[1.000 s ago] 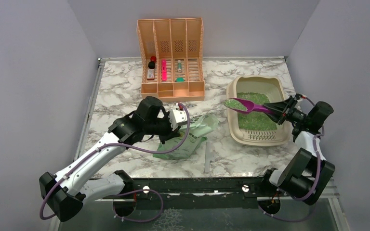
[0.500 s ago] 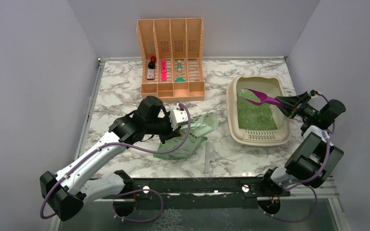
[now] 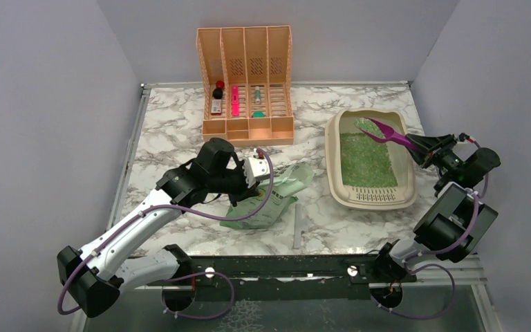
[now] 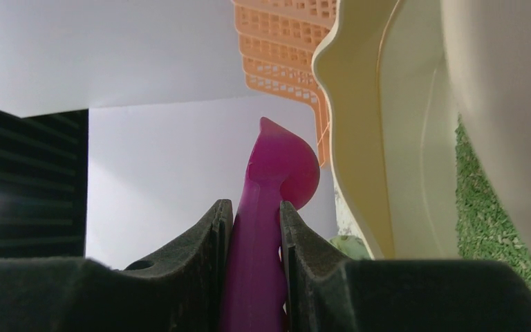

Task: Fill the litter box with clean litter
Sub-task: Pour the cat litter into the litter box.

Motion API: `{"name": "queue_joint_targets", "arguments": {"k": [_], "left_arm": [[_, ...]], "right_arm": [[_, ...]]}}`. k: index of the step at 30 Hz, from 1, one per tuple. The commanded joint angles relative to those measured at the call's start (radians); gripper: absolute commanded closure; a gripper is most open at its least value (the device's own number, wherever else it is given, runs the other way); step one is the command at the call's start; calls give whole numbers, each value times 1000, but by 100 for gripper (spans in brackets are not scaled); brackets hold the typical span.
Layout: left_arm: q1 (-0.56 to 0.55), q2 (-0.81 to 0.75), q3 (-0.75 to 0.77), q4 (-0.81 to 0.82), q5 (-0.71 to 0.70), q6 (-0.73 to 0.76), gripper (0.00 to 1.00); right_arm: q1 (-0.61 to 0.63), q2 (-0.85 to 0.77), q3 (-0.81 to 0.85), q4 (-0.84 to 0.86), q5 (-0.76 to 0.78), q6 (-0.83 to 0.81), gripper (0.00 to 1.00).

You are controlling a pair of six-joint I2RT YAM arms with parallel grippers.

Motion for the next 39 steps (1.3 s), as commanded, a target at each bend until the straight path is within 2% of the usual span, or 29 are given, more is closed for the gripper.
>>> {"name": "queue_joint_targets", "arguments": {"k": [1, 7, 16, 25, 30, 39], "left_arm": [[-2, -22, 37, 100, 54, 19, 100], [-2, -23, 34, 99, 54, 18, 100], [-2, -27, 30, 99, 60, 18, 100], [-1, -54, 12, 99, 59, 9, 100], [-2, -70, 2, 99, 56, 8, 100], [-2, -91, -4, 98, 54, 13, 100]], "right_arm": [[-9, -15, -36, -55, 132, -90, 99], [-9, -99, -76, -130, 244, -170, 99], [-9, -275, -86, -441, 418, -391, 99], [-10, -372, -100, -627, 434, -505, 99], [-9, -451, -76, -764, 500, -582, 99], [-8, -417, -18, -723, 496, -541, 99]]}}
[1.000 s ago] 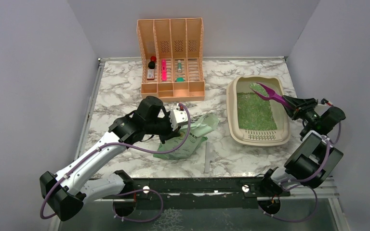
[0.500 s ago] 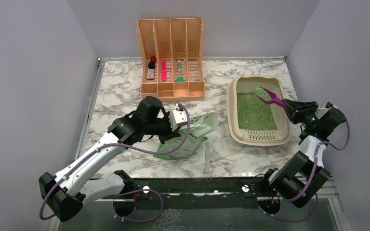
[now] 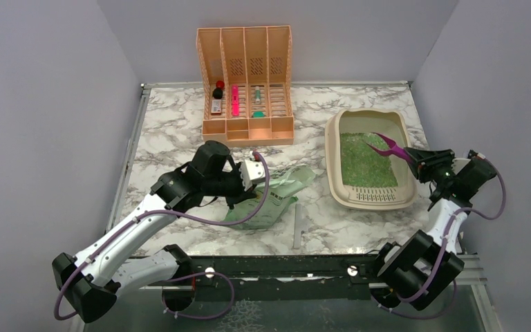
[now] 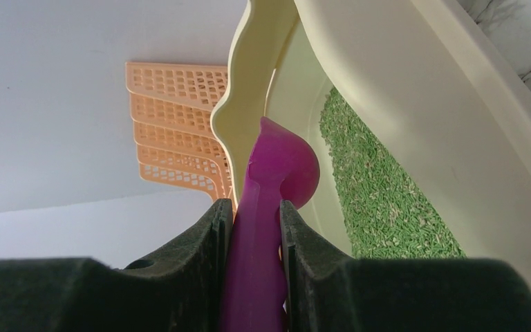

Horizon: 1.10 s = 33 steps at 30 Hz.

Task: Fill the litter box with clean litter
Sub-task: Pour the cat litter into the litter box.

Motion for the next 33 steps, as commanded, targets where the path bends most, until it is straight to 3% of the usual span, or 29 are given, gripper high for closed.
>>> {"name": "queue_joint_targets", "arguments": {"k": [1, 13, 26, 33], "left_arm": [[-2, -44, 10, 115, 55, 13, 100], [-2, -64, 5, 116, 39, 2, 100], [-2, -69, 11, 115, 34, -1, 100], [-1, -75, 4, 115, 40, -1, 100]], "right_arm": [[-4, 37, 86, 8, 33, 6, 99], [-4, 111, 132, 49, 30, 33, 99], [-4, 2, 33, -45, 6, -10, 99], [-4, -63, 7, -178, 2, -71, 99]]}}
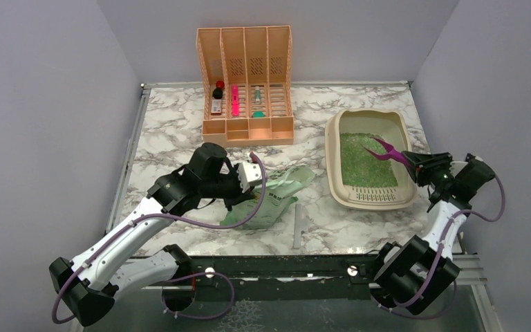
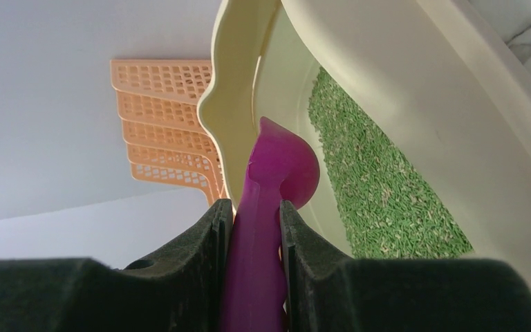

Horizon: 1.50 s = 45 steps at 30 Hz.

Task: Fill the litter box with clean litter
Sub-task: Pour the cat litter into the litter box.

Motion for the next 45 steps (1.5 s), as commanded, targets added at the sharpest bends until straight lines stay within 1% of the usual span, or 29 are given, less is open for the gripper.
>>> {"name": "queue_joint_targets", "arguments": {"k": [1, 16, 20, 28, 34, 37, 43, 45], "left_arm": [[-2, -42, 18, 121, 46, 0, 100], [-2, -36, 16, 121, 49, 2, 100], [-2, -32, 16, 121, 54, 1, 100], [-2, -29, 18, 120, 51, 0, 100], [-2, -28, 18, 118, 42, -1, 100], [-2, -27, 15, 118, 43, -2, 100], [-2, -24, 19, 117, 37, -4, 100], [-2, -21, 19, 116, 36, -10, 100]], "right_arm": [[-4, -52, -18, -83, -20, -52, 99], [-4, -166, -76, -212, -33, -106, 99], [-4, -198, -98, -225, -35, -103, 99], [-4, -205, -99, -237, -40, -105, 99], [-4, -191, -93, -221, -35, -99, 99], [-4, -167, -85, -181, -28, -79, 99], [-4, -58, -28, -79, -13, -72, 99], [-4, -2, 5, -88, -25, -81, 99]]}}
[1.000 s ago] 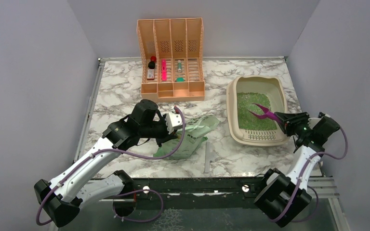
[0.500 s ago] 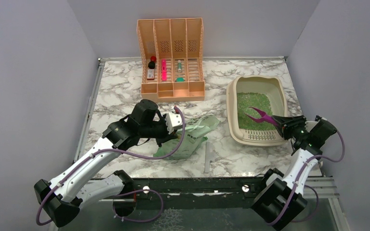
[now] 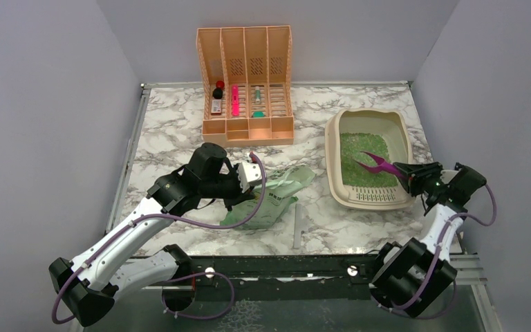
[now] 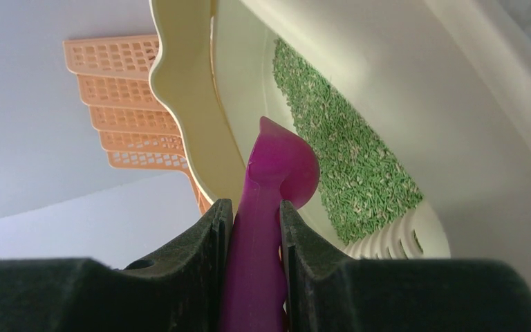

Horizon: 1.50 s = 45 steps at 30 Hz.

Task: Fill the litter box with clean litter
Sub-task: Pour the cat litter into the litter box.

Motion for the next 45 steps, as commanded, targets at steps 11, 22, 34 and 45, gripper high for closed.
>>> {"name": "queue_joint_targets", "arguments": {"k": [11, 22, 34, 45], "left_arm": [[-1, -20, 11, 119, 19, -13, 100], [-2, -19, 9, 122, 20, 9, 100], [-2, -44, -5, 122, 13, 9, 100], [-1, -52, -23, 121, 16, 0, 100]], "right_arm": [[-5, -10, 34, -61, -9, -79, 99], [-5, 54, 114, -42, -12, -66, 99], [-4, -114, -9, -131, 8, -73, 99], [-4, 5, 103, -135, -14, -124, 99]]}}
